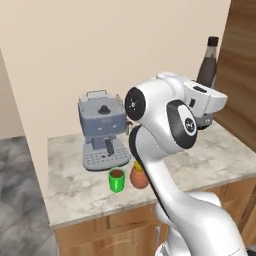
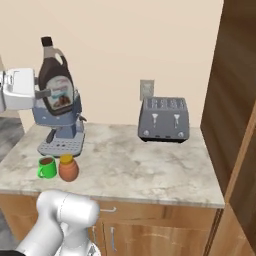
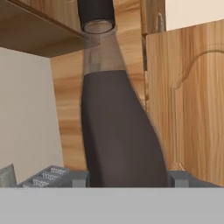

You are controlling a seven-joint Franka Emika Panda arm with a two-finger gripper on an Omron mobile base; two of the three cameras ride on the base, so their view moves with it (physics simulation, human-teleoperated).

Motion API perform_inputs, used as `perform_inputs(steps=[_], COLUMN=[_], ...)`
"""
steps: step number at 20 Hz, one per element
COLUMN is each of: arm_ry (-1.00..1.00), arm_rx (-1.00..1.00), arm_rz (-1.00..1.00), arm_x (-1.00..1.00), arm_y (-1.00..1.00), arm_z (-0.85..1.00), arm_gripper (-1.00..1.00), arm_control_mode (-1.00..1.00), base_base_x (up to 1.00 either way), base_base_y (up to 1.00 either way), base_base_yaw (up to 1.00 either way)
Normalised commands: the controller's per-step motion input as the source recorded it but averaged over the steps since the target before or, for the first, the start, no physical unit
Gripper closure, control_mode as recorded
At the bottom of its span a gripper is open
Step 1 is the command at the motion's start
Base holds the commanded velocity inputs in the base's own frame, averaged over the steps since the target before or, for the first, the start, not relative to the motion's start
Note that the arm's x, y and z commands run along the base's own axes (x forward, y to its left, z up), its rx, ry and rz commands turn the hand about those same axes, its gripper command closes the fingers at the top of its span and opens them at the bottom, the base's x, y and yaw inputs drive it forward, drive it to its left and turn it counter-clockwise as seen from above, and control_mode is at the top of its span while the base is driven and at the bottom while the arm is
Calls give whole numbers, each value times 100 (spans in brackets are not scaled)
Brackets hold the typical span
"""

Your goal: Pick the syrup bottle and honey bottle from the cabinet and place them next to the mug.

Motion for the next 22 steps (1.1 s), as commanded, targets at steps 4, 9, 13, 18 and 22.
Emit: perform_inputs(steps=[4, 9, 13, 18, 22], arm_ry=[0, 0, 0, 0, 0], arm_rx=[0, 0, 0, 0, 0], arm_rz=[0, 0, 0, 0, 0], arm_x=[0, 0, 0, 0, 0], arm_y=[0, 0, 0, 0, 0], arm_z=[0, 0, 0, 0, 0], arm_gripper=[100, 100, 100, 100, 100], arm_control_mode=[100, 100, 100, 100, 100], base_base_x=[36, 21, 0, 0, 0], base_base_y=[72, 55, 0, 0, 0], base_base_yaw=[0, 0, 0, 0, 0])
